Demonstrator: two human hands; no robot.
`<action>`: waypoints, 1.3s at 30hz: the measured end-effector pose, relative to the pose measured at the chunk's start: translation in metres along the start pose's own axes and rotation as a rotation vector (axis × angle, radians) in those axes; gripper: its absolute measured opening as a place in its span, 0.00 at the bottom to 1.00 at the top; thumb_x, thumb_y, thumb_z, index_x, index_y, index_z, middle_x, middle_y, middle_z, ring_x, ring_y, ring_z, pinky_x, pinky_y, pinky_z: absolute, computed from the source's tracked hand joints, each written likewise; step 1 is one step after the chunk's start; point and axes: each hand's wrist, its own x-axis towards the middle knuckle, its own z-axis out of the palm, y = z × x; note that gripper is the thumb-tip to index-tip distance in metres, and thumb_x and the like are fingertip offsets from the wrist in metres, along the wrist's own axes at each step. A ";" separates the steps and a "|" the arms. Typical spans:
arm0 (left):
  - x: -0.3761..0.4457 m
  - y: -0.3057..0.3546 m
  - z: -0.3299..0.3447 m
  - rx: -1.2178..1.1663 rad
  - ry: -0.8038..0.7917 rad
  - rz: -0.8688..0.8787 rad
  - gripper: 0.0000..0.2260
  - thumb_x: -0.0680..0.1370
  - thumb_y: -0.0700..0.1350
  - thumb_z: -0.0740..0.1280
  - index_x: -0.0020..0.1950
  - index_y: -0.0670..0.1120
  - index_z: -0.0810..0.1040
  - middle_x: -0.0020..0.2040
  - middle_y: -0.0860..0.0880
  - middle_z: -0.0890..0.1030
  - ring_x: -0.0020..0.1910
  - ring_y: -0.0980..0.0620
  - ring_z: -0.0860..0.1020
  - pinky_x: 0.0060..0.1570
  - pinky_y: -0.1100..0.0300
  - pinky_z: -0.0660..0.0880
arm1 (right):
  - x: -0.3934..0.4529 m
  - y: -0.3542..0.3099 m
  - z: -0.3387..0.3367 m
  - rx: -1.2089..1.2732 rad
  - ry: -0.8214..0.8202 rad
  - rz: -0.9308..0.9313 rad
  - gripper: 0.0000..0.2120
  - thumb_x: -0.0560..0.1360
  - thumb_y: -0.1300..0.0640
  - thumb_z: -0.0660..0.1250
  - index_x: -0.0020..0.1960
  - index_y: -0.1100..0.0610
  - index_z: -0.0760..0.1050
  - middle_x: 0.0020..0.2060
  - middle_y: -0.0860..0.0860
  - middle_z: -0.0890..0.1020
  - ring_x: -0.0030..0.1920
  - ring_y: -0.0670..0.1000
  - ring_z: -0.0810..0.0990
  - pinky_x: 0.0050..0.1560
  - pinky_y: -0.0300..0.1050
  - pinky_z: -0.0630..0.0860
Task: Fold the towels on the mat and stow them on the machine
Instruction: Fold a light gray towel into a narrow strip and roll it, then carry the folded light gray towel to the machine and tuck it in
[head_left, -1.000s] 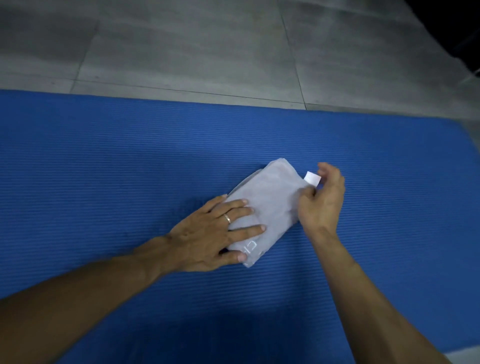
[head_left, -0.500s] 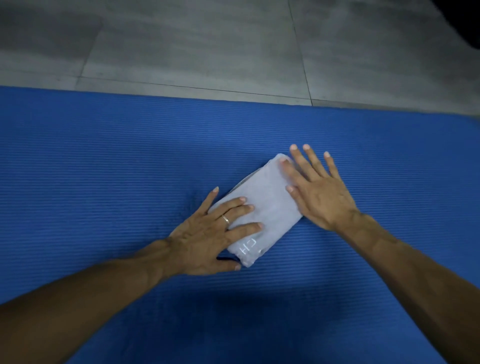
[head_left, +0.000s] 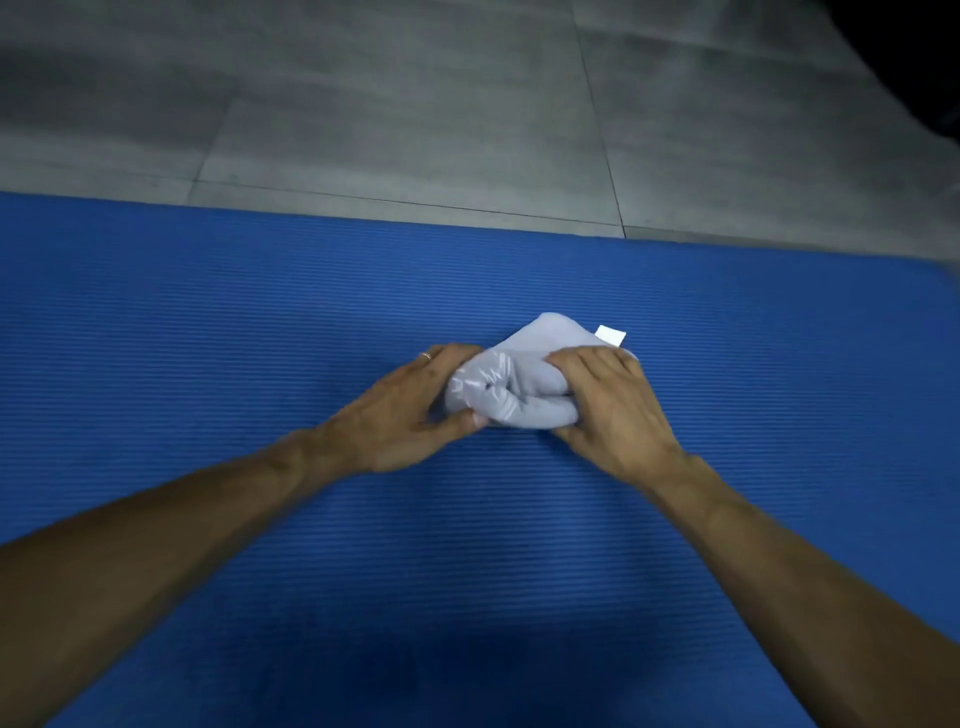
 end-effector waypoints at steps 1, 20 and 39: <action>-0.001 -0.004 -0.004 -0.017 0.044 -0.029 0.22 0.77 0.58 0.65 0.68 0.57 0.64 0.59 0.59 0.72 0.56 0.64 0.71 0.53 0.65 0.68 | 0.016 -0.004 -0.004 -0.020 0.010 -0.002 0.19 0.69 0.48 0.64 0.58 0.54 0.73 0.50 0.51 0.80 0.52 0.57 0.77 0.56 0.50 0.65; -0.083 0.143 -0.069 0.366 0.090 -0.368 0.17 0.74 0.55 0.64 0.56 0.46 0.78 0.52 0.48 0.80 0.50 0.47 0.80 0.49 0.49 0.78 | -0.025 -0.100 -0.180 0.036 -0.189 0.409 0.14 0.73 0.48 0.65 0.47 0.52 0.61 0.39 0.50 0.72 0.37 0.56 0.70 0.38 0.47 0.65; 0.016 0.658 -0.182 0.619 -0.160 -0.269 0.18 0.78 0.59 0.60 0.62 0.51 0.74 0.57 0.53 0.78 0.54 0.50 0.79 0.52 0.54 0.76 | -0.168 -0.008 -0.685 0.165 0.126 0.759 0.17 0.74 0.46 0.67 0.54 0.57 0.69 0.41 0.54 0.78 0.40 0.59 0.77 0.39 0.46 0.66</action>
